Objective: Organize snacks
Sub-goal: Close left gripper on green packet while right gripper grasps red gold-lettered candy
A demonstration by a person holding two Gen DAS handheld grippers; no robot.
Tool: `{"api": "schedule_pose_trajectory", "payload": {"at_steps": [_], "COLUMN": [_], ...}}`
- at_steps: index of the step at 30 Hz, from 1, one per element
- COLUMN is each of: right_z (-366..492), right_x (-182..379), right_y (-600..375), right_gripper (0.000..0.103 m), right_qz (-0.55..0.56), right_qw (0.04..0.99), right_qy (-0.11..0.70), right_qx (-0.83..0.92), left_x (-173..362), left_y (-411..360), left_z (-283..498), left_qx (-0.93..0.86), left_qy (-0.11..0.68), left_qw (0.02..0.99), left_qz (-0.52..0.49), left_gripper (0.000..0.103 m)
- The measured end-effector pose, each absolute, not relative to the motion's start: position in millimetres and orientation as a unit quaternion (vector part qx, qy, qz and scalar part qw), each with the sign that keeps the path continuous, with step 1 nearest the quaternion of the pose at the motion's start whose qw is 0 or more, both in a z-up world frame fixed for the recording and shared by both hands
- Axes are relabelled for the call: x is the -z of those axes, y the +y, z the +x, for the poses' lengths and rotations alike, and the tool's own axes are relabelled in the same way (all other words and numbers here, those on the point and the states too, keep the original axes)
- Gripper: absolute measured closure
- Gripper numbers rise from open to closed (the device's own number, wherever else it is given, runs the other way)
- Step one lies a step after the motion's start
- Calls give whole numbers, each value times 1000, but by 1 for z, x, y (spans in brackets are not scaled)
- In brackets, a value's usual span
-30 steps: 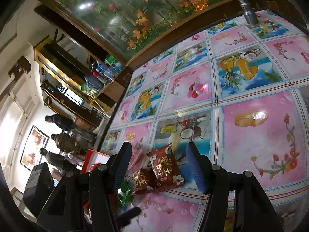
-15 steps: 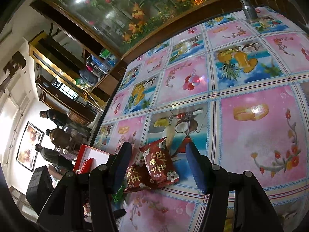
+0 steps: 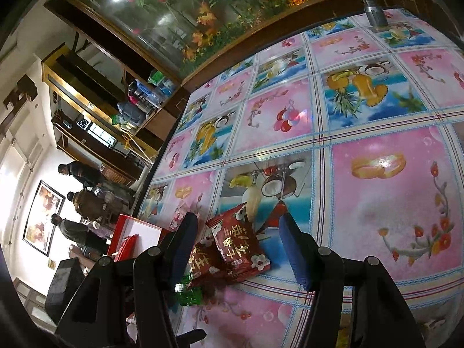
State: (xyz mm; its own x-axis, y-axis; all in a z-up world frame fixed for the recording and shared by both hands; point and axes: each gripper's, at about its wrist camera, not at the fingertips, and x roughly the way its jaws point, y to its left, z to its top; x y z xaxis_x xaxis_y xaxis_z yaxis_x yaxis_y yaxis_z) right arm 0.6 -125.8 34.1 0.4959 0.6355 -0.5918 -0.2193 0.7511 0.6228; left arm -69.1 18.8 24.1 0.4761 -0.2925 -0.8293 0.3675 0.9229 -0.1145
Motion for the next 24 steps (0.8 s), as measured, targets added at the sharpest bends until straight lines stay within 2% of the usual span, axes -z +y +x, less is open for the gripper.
{"api": "schedule_pose_trajectory", "payload": {"at_steps": [4, 14, 24], "right_z": [2, 1, -12], "right_x": [-32, -15, -13], "right_y": [-119, -71, -42], "right_gripper": [42, 44, 49], "right_qz": [230, 114, -29], "right_qw": [828, 841, 878], "right_qy": [438, 461, 426], "right_qx": [-264, -260, -216], "left_x": [-33, -18, -9], "left_y": [26, 6, 6], "left_z": [-66, -58, -47], "left_qx": [172, 189, 197], "left_qy": [462, 468, 496], "left_qw": [869, 857, 841], "left_qz": [43, 100, 83], "left_gripper": [33, 33, 33]}}
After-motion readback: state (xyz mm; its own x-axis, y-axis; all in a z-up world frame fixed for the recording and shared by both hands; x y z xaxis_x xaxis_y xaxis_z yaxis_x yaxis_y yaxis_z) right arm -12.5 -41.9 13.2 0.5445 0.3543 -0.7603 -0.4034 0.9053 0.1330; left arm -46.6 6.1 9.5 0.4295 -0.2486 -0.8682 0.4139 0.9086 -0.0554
